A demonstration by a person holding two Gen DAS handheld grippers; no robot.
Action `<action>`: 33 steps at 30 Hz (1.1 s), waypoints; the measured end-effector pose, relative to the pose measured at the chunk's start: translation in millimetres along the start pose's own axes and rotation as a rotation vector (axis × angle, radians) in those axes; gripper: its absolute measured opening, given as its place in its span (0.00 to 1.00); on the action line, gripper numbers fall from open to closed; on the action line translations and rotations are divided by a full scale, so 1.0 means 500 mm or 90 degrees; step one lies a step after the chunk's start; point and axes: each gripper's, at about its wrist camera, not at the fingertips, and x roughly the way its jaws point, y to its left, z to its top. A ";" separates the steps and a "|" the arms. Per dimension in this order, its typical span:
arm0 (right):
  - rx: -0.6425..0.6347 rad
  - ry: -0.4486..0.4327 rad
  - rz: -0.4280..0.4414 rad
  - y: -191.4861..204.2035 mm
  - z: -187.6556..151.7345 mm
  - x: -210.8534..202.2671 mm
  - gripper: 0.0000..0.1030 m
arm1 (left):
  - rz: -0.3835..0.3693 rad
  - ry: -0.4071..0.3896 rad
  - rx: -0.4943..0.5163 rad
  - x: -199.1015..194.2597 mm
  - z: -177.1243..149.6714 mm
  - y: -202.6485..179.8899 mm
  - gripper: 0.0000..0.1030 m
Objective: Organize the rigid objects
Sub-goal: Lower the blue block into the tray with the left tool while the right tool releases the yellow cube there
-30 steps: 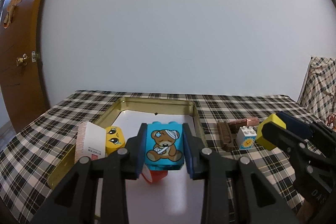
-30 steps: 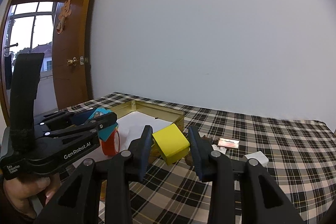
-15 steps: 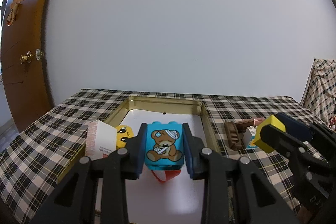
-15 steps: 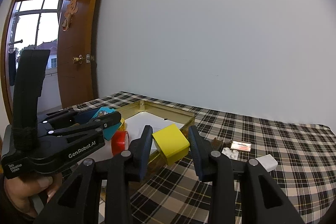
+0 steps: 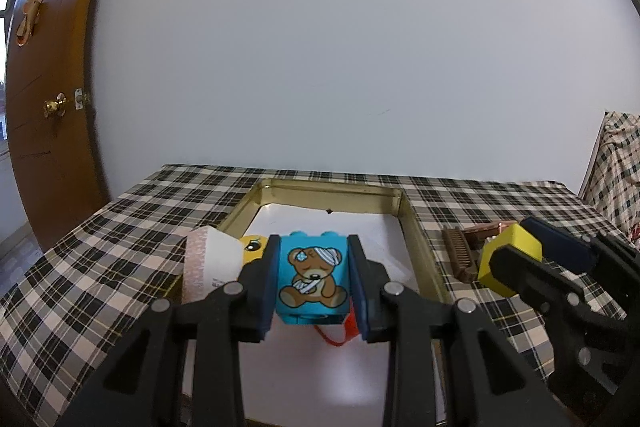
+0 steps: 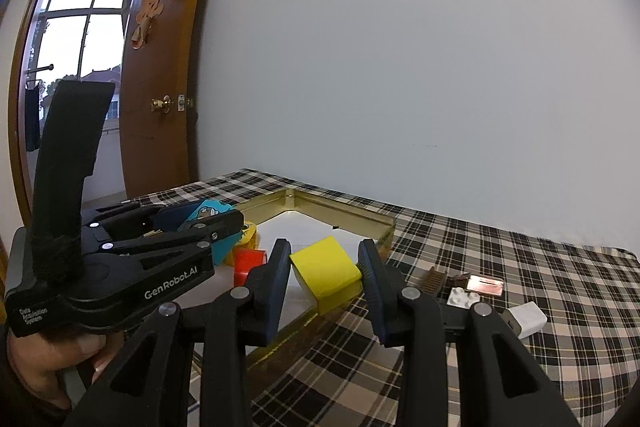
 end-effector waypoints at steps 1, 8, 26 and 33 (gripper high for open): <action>-0.001 0.001 0.001 0.003 0.001 0.002 0.37 | 0.002 0.000 0.000 0.000 0.000 0.004 0.30; -0.008 0.008 0.014 0.021 0.006 0.020 0.37 | 0.011 0.007 -0.010 0.008 0.003 0.034 0.30; -0.021 0.040 0.037 0.051 0.013 0.058 0.37 | 0.019 0.030 0.002 0.034 0.008 0.066 0.30; 0.003 0.070 0.055 0.034 0.017 0.090 0.37 | 0.008 0.084 0.014 0.073 0.012 0.079 0.30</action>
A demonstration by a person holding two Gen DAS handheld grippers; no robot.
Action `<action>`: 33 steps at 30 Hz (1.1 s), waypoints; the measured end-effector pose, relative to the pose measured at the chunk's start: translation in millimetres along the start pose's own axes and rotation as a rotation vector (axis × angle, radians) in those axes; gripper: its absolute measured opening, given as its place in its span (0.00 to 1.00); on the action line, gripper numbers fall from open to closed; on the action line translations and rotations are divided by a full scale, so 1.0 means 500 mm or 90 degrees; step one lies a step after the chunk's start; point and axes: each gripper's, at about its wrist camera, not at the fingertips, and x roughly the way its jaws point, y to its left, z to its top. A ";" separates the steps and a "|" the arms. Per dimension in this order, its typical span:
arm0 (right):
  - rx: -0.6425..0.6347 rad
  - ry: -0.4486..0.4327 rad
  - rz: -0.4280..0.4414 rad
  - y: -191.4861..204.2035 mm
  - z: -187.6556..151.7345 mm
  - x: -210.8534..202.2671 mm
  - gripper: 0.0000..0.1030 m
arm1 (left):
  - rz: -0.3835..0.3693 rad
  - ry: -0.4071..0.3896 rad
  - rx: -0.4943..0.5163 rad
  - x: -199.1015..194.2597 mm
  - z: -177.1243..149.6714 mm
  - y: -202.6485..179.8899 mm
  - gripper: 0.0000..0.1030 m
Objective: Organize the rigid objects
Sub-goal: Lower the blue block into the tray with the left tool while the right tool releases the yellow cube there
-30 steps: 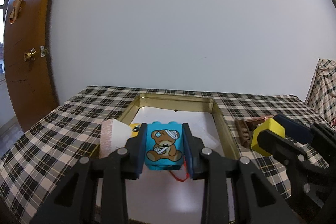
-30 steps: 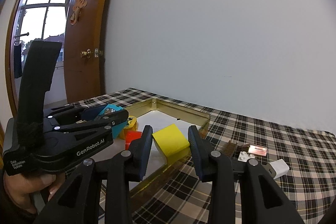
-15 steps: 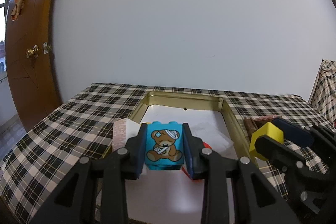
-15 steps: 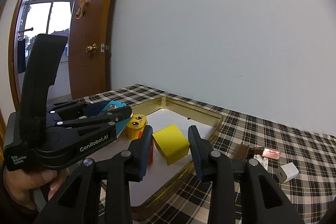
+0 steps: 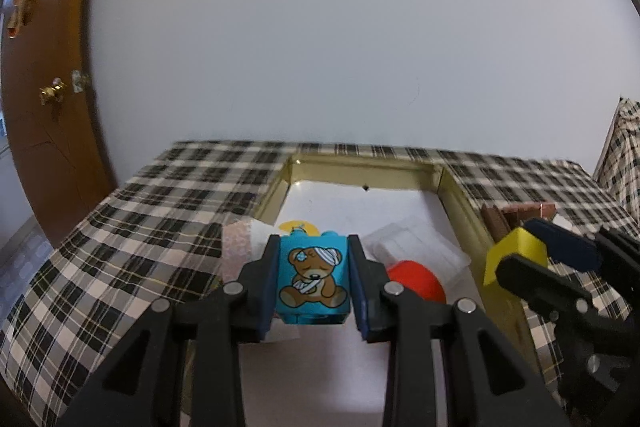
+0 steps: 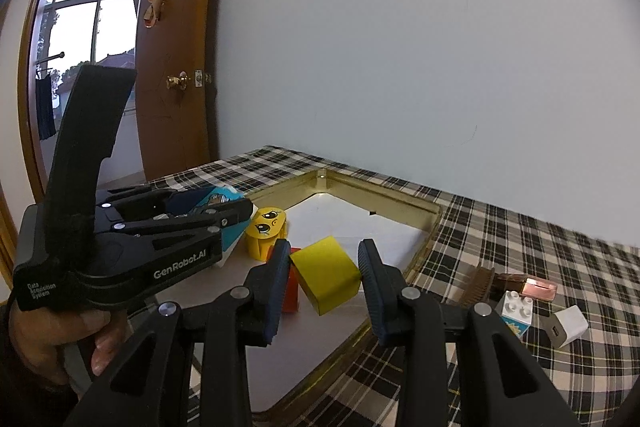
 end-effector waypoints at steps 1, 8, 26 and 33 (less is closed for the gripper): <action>0.005 0.007 0.004 -0.004 0.002 0.007 0.37 | -0.005 0.009 0.002 0.006 0.002 0.000 0.30; 0.008 0.058 0.019 -0.021 0.035 0.068 0.37 | -0.011 0.059 0.047 0.045 0.017 -0.023 0.30; 0.078 0.084 0.017 -0.148 0.034 0.052 0.58 | 0.026 0.031 0.072 -0.007 0.046 -0.047 0.99; 0.129 0.053 -0.085 -0.289 0.015 -0.044 0.70 | -0.008 0.017 0.101 -0.019 0.073 -0.143 0.99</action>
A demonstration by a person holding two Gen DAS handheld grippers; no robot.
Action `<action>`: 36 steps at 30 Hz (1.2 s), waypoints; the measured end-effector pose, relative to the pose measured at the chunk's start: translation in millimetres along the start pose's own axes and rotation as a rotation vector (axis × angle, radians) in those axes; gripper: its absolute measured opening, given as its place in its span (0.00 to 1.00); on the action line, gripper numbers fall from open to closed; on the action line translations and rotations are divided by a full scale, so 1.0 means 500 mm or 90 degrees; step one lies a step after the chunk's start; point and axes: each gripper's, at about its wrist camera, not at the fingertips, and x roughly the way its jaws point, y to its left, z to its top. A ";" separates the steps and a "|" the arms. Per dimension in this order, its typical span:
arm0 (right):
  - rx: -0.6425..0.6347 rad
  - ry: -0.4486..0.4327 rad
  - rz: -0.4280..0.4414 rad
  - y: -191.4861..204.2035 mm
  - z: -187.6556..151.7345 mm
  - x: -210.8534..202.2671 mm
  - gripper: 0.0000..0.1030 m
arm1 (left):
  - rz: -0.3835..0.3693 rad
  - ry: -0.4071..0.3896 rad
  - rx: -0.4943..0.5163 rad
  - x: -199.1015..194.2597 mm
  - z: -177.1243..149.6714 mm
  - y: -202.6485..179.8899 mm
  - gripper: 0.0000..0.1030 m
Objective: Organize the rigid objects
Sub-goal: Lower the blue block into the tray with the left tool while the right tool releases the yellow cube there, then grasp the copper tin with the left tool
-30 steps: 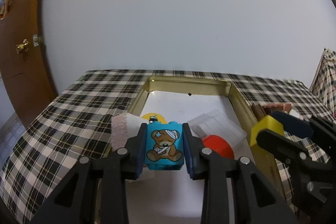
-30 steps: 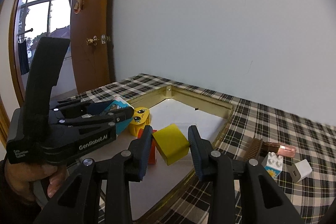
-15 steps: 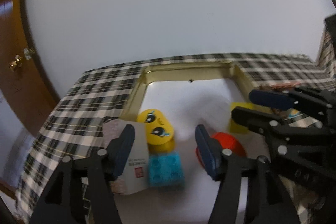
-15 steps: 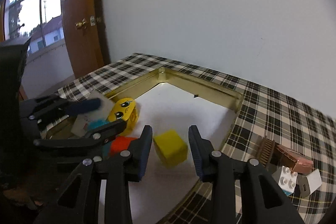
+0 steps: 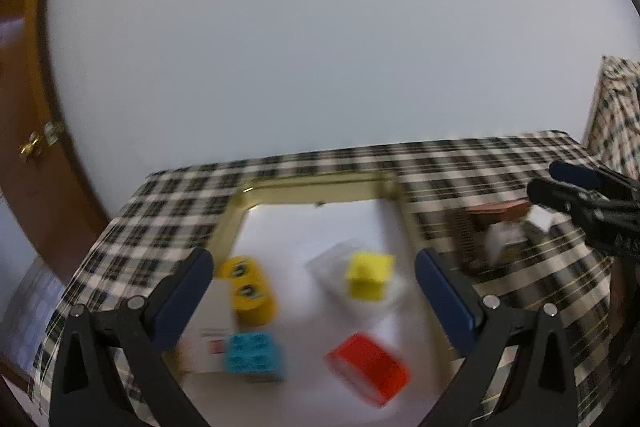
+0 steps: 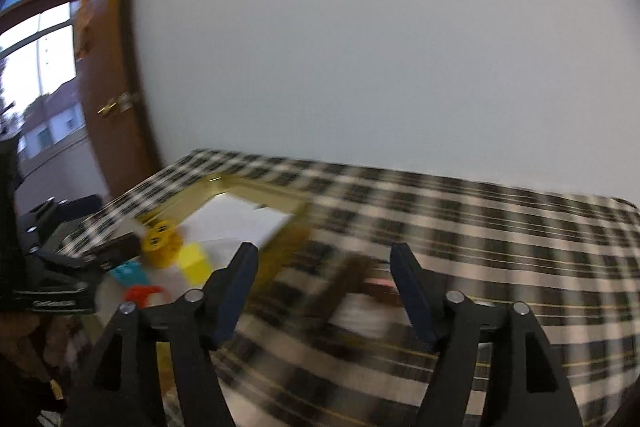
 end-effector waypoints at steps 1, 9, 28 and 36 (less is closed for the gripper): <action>0.016 -0.005 -0.016 -0.030 -0.002 -0.010 0.71 | -0.010 -0.002 0.009 0.001 0.006 -0.023 0.99; 0.104 -0.036 -0.087 -0.162 -0.030 -0.033 0.74 | -0.065 0.025 0.059 0.056 0.034 -0.184 0.99; 0.239 -0.044 -0.129 -0.263 -0.057 -0.055 0.78 | -0.109 0.164 0.096 0.219 0.063 -0.381 0.73; 0.201 -0.005 -0.126 -0.242 -0.057 -0.032 0.79 | -0.140 0.155 0.068 0.205 0.049 -0.351 0.43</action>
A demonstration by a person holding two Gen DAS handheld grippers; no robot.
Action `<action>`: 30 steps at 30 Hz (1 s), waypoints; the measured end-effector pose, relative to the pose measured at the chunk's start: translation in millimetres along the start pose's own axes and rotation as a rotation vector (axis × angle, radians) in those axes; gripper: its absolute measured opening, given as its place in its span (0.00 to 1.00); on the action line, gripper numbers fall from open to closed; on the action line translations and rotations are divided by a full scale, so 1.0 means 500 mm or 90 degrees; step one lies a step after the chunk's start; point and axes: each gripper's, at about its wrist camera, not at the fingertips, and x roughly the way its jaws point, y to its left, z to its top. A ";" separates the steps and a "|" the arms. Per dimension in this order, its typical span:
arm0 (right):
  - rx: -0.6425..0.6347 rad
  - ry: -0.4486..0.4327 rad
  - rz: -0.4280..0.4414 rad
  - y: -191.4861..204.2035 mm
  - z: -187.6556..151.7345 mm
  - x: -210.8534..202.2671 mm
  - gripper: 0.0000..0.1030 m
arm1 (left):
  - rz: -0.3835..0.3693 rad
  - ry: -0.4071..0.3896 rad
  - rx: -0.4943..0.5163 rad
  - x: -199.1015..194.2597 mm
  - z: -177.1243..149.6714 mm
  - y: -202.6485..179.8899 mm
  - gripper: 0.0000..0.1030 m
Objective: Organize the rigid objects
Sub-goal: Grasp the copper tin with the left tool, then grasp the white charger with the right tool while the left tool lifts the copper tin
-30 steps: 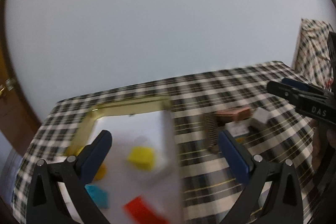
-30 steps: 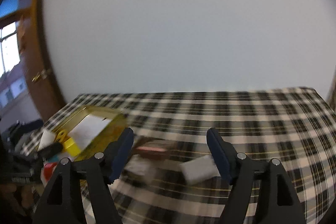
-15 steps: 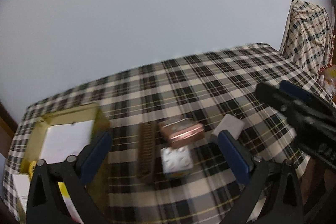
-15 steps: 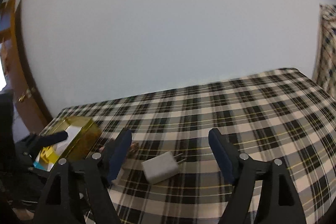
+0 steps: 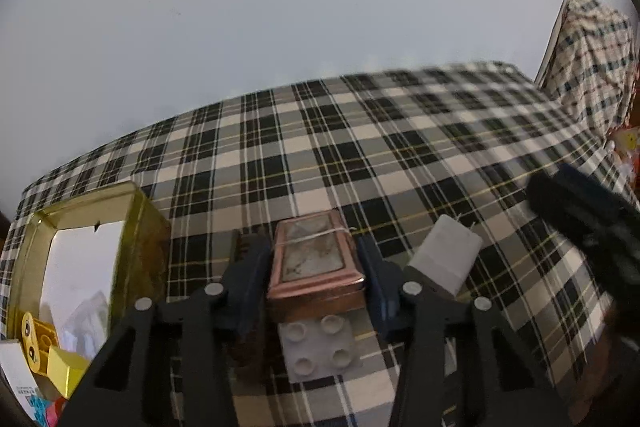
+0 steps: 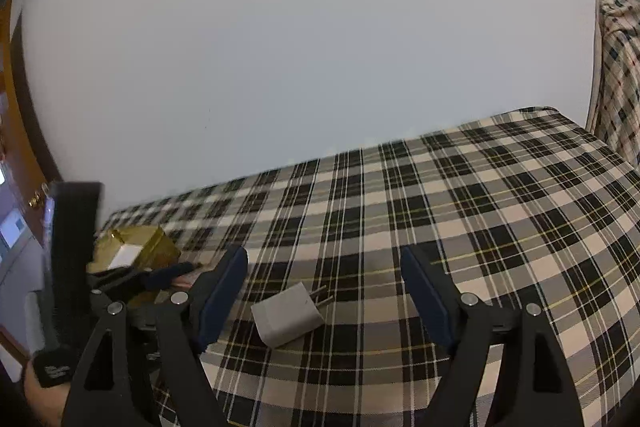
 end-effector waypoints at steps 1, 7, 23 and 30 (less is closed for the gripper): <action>-0.009 0.010 -0.004 0.005 -0.003 0.006 0.79 | 0.007 -0.016 -0.003 -0.016 -0.007 0.007 0.43; -0.100 0.074 -0.017 0.057 -0.024 0.051 0.78 | 0.016 -0.091 -0.043 -0.085 -0.032 0.058 0.43; -0.156 0.224 -0.008 0.089 -0.052 0.146 0.59 | 0.042 -0.127 -0.070 -0.082 -0.067 0.079 0.43; -0.152 0.139 -0.006 0.088 -0.042 0.092 0.59 | 0.055 -0.157 -0.067 -0.100 -0.081 0.079 0.43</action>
